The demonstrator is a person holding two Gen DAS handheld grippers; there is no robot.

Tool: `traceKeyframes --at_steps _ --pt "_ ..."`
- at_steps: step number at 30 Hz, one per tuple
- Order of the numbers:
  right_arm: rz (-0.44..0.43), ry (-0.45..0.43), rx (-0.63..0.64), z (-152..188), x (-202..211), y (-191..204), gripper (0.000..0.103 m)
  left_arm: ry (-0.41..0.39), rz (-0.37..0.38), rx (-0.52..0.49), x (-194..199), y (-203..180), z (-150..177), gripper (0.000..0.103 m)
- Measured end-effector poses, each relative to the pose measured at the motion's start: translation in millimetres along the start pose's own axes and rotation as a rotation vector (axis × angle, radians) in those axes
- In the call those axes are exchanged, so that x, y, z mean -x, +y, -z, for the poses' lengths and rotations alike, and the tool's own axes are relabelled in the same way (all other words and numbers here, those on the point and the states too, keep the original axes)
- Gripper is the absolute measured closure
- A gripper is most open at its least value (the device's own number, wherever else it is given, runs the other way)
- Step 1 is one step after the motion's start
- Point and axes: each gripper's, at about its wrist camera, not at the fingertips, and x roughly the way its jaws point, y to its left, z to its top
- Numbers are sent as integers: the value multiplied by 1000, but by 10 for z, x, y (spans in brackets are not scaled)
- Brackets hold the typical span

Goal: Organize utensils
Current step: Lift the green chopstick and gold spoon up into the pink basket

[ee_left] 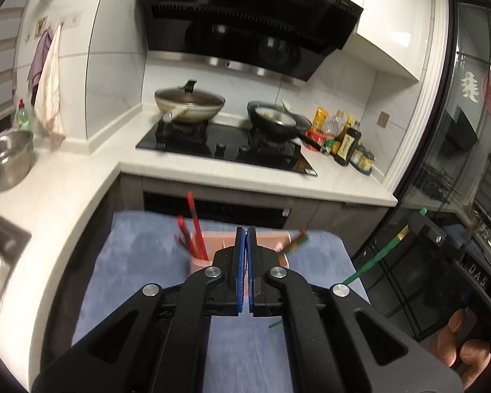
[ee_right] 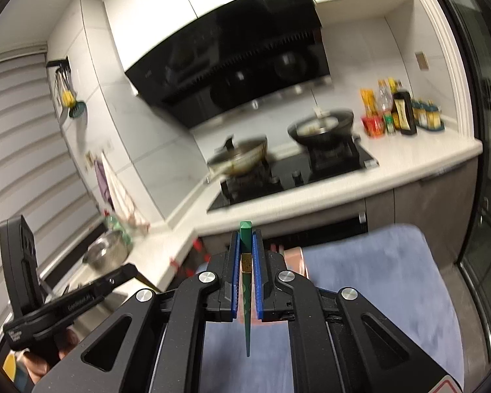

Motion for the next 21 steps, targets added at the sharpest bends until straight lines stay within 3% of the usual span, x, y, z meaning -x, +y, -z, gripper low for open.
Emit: traceKeyframes --at_steps 10,21 --pt "23 -76 30 -487 -641 78 96 -4 -9 17 -521 79 -350 102" --pt "62 18 30 -267 -1305 -115 96 93 -41 43 -1192 295 -32 102"
